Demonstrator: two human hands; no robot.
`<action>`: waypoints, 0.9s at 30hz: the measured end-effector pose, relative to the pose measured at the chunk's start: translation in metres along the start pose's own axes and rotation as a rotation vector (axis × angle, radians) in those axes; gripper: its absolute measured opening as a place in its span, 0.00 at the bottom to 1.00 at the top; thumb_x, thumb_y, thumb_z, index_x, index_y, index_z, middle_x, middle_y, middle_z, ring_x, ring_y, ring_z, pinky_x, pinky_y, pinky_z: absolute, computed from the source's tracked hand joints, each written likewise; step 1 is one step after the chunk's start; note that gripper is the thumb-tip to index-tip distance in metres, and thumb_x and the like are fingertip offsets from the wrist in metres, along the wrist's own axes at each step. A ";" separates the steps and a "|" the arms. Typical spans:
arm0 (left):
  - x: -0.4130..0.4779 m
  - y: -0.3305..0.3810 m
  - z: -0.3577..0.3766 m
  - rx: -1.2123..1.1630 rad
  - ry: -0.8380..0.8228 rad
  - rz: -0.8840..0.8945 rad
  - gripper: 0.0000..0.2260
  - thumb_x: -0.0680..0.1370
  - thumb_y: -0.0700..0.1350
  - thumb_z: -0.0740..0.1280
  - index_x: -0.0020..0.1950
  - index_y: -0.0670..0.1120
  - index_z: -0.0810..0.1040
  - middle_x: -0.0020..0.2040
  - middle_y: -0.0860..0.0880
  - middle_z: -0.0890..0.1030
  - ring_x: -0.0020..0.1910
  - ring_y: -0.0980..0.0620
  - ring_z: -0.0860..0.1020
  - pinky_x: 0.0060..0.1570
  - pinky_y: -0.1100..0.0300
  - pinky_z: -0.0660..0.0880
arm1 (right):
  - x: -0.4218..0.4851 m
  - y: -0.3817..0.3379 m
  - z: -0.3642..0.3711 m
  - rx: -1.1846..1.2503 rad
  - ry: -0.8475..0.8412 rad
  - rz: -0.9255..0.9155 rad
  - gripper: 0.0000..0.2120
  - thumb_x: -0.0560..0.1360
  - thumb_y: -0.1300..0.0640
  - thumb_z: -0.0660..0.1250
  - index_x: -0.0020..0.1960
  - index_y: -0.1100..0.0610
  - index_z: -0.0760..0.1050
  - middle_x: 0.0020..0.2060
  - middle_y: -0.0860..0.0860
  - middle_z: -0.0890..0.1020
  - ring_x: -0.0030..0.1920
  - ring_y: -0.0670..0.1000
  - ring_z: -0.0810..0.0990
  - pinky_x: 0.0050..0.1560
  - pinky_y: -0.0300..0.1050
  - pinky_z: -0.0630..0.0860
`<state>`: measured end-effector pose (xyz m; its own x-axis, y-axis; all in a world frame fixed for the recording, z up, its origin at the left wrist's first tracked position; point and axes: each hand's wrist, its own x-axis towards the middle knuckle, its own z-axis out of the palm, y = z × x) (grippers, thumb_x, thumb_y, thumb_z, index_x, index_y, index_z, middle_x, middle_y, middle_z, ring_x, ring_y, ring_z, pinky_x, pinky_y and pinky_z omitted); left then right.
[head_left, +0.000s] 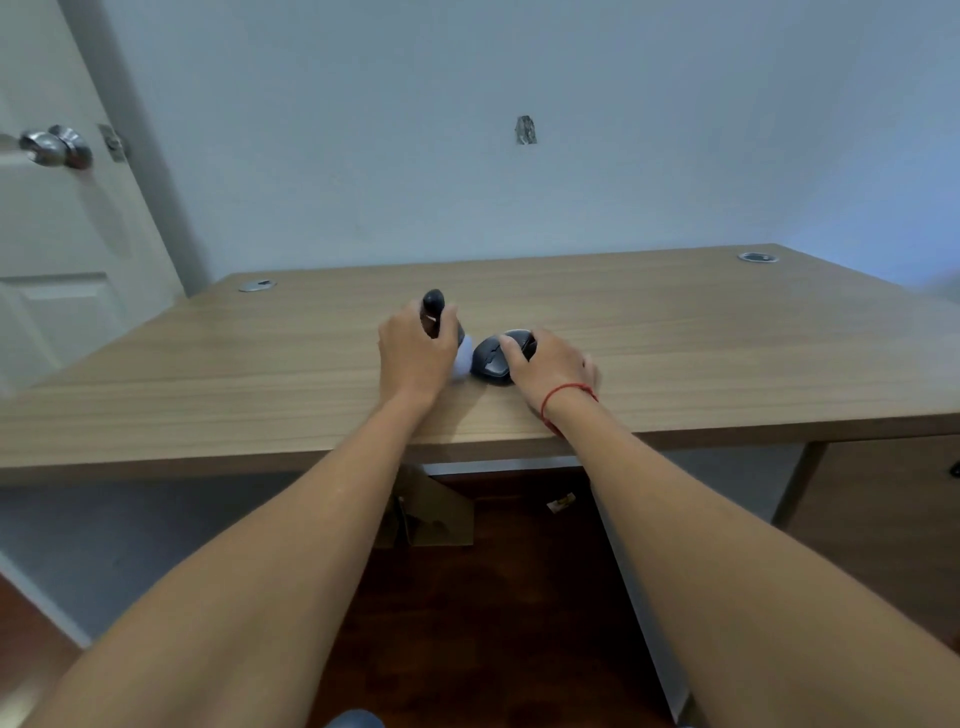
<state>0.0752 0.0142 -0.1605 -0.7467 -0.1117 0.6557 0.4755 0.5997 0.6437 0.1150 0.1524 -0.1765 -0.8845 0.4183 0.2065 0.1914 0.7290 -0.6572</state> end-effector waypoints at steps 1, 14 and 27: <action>-0.001 0.004 0.000 -0.071 0.026 0.017 0.16 0.78 0.50 0.65 0.37 0.38 0.75 0.33 0.45 0.78 0.34 0.45 0.75 0.37 0.59 0.68 | 0.000 0.000 0.000 0.000 -0.002 -0.001 0.24 0.79 0.38 0.54 0.62 0.52 0.76 0.58 0.53 0.82 0.63 0.57 0.76 0.72 0.57 0.62; -0.015 0.019 0.001 -0.157 0.027 0.018 0.16 0.73 0.48 0.69 0.32 0.37 0.77 0.23 0.51 0.77 0.25 0.56 0.76 0.30 0.66 0.71 | 0.001 -0.001 0.000 -0.001 0.001 0.012 0.23 0.80 0.39 0.54 0.64 0.52 0.75 0.60 0.53 0.81 0.65 0.57 0.75 0.73 0.58 0.61; -0.011 0.018 0.005 -0.075 0.003 0.017 0.15 0.76 0.50 0.68 0.39 0.38 0.78 0.36 0.42 0.83 0.37 0.43 0.81 0.42 0.51 0.77 | 0.002 0.000 -0.003 0.031 -0.026 0.014 0.21 0.79 0.40 0.56 0.63 0.51 0.76 0.60 0.52 0.81 0.64 0.57 0.76 0.73 0.56 0.62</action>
<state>0.0892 0.0302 -0.1583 -0.7367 -0.1042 0.6681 0.5220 0.5405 0.6598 0.1144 0.1552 -0.1739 -0.8928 0.4137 0.1783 0.1911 0.7062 -0.6818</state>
